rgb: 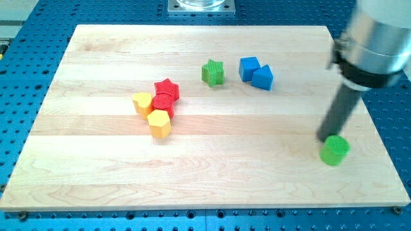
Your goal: Separate blue cube from the blue triangle
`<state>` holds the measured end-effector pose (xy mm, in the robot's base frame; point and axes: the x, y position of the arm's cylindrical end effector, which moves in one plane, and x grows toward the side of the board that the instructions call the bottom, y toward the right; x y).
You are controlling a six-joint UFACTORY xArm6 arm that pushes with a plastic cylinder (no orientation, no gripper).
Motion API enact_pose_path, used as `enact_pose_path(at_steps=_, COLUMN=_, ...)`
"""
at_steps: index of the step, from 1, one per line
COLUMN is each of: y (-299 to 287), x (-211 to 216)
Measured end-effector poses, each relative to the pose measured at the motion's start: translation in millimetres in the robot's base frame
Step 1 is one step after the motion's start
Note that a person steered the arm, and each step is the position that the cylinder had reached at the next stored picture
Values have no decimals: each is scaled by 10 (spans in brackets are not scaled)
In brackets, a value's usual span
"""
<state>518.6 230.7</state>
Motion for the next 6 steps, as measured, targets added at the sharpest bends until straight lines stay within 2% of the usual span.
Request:
enact_pose_path(at_steps=1, y=79, x=146)
enact_pose_path(at_steps=2, y=-11, x=-433)
enact_pose_path(at_steps=3, y=-605, x=-1263)
enact_pose_path(at_steps=4, y=-965, x=-1785)
enact_pose_path(at_steps=5, y=-1259, x=-2038)
enact_pose_path(at_steps=6, y=-1546, x=-2051)
